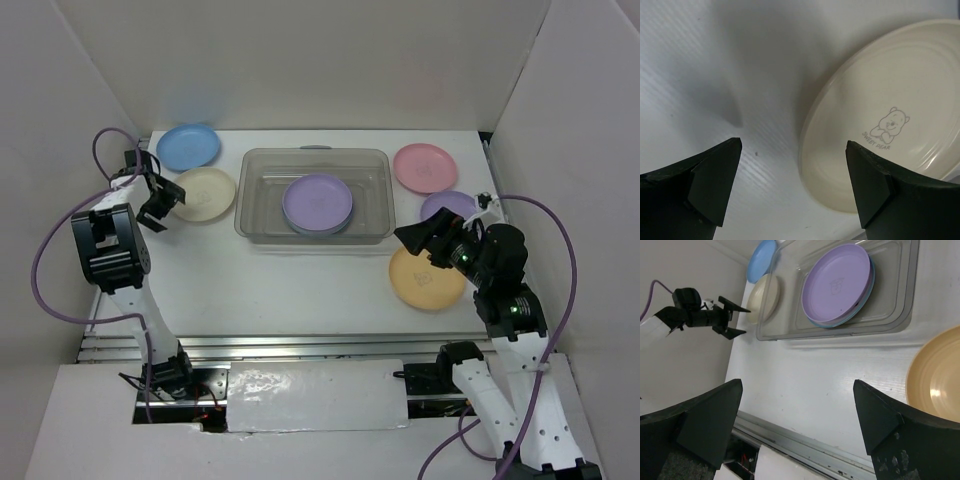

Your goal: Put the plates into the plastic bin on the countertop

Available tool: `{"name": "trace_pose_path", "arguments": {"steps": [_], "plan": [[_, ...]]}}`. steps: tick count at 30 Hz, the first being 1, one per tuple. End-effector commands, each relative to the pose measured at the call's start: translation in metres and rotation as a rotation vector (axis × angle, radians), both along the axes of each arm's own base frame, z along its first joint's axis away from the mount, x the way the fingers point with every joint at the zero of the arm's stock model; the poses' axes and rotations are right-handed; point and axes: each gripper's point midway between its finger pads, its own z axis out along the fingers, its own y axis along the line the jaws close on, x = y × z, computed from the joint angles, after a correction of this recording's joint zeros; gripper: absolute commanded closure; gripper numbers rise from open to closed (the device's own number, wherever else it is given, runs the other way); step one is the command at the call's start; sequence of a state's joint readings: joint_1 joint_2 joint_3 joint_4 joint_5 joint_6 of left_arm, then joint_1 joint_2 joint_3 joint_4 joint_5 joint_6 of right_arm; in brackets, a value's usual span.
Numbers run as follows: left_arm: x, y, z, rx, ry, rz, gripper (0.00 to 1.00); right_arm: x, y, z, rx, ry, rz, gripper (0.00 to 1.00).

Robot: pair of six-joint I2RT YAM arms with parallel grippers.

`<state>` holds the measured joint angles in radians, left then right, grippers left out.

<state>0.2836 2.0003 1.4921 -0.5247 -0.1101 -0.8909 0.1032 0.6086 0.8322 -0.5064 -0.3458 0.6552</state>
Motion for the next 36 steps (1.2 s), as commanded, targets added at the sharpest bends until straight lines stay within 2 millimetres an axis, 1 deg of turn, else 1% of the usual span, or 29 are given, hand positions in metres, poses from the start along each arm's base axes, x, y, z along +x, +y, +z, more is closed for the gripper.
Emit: {"name": "trace_pose_path", "arguments": {"steps": [1,2,4,6,7,8,9,10,12,14,15,16,17,18,20,21,22,23,24,26,27,28,29,30,32,33,34,35,36], "plan": [[0.029,0.004,0.017,0.010,-0.079,-0.020,0.02,-0.006,0.000,0.010,-0.021,-0.021,0.025,0.00],[0.029,0.002,0.009,0.002,-0.062,-0.019,0.03,-0.007,0.001,0.011,-0.020,-0.016,0.029,0.00],[0.027,0.000,-0.003,0.002,-0.031,-0.013,0.14,-0.008,0.002,0.016,-0.015,-0.028,0.036,0.00],[0.024,0.001,-0.007,0.004,-0.010,0.003,0.31,-0.009,0.002,0.018,-0.013,-0.030,0.036,0.00],[0.023,0.000,-0.010,0.006,-0.002,0.002,0.50,-0.009,0.002,0.020,-0.013,-0.036,0.036,0.00],[0.021,-0.001,-0.014,0.003,0.011,0.009,0.57,-0.010,0.002,0.021,-0.013,-0.038,0.036,0.00],[0.018,-0.001,-0.016,-0.003,0.027,0.011,0.58,-0.010,0.002,0.022,-0.013,-0.041,0.034,0.00],[0.018,-0.002,-0.018,-0.010,0.031,0.010,0.54,-0.010,0.001,0.024,-0.013,-0.042,0.034,0.00],[0.014,-0.001,-0.024,-0.015,0.050,0.018,0.50,-0.011,0.002,0.024,-0.011,-0.042,0.037,0.00],[0.009,-0.003,-0.028,-0.017,0.059,0.022,0.50,-0.011,0.003,0.026,-0.005,-0.047,0.040,0.00],[0.008,-0.003,-0.028,-0.018,0.057,0.022,0.54,-0.012,0.002,0.026,-0.004,-0.047,0.040,0.00],[0.007,-0.004,-0.029,-0.022,0.062,0.022,0.76,-0.012,0.002,0.026,-0.004,-0.049,0.040,0.00],[0.007,-0.003,-0.028,-0.022,0.063,0.025,0.91,-0.013,0.002,0.028,-0.003,-0.051,0.040,0.00],[0.002,-0.004,-0.028,-0.023,0.085,0.029,1.00,-0.013,0.002,0.029,-0.001,-0.053,0.038,0.00],[-0.002,0.002,-0.018,-0.013,0.100,0.056,1.00,-0.014,0.002,0.031,-0.001,-0.056,0.036,0.00],[-0.013,0.004,-0.012,0.009,0.136,0.079,1.00,-0.014,0.002,0.033,-0.001,-0.059,0.036,0.00],[-0.019,0.008,0.016,0.037,0.094,0.105,1.00,-0.014,0.002,0.034,-0.001,-0.062,0.036,0.00],[-0.025,0.009,0.031,0.050,0.068,0.142,1.00,-0.014,0.001,0.035,0.000,-0.062,0.034,0.00],[-0.040,0.010,0.063,0.087,-0.004,0.176,1.00,-0.013,0.001,0.037,0.000,-0.063,0.030,0.00],[-0.044,0.004,0.100,0.103,-0.142,0.176,1.00,-0.011,-0.001,0.035,-0.003,-0.061,0.018,0.00],[-0.050,-0.005,0.129,0.119,-0.251,0.146,1.00,-0.010,-0.002,0.035,-0.003,-0.060,0.010,0.00],[-0.039,-0.025,0.151,0.124,-0.339,0.065,1.00,-0.007,-0.004,0.031,-0.004,-0.045,-0.001,0.00],[-0.038,-0.037,0.164,0.133,-0.373,0.029,1.00,-0.003,-0.008,0.025,-0.004,-0.025,-0.028,0.00],[-0.031,-0.070,0.190,0.138,-0.429,-0.065,1.00,0.001,-0.011,0.020,-0.002,-0.007,-0.048,0.00],[-0.021,-0.107,0.208,0.141,-0.472,-0.211,1.00,0.009,-0.023,0.005,0.003,0.039,-0.129,0.00],[-0.009,-0.132,0.218,0.129,-0.504,-0.294,1.00,0.013,-0.030,-0.002,0.006,0.061,-0.168,0.00],[-0.004,-0.165,0.220,0.119,-0.513,-0.406,1.00,0.015,-0.033,-0.007,0.010,0.075,-0.185,0.00],[-0.002,-0.187,0.218,0.088,-0.501,-0.476,1.00,0.016,-0.035,-0.016,0.015,0.102,-0.195,0.00],[0.011,-0.216,0.215,0.078,-0.488,-0.545,1.00,0.019,-0.041,-0.018,0.019,0.105,-0.214,0.00]]}}
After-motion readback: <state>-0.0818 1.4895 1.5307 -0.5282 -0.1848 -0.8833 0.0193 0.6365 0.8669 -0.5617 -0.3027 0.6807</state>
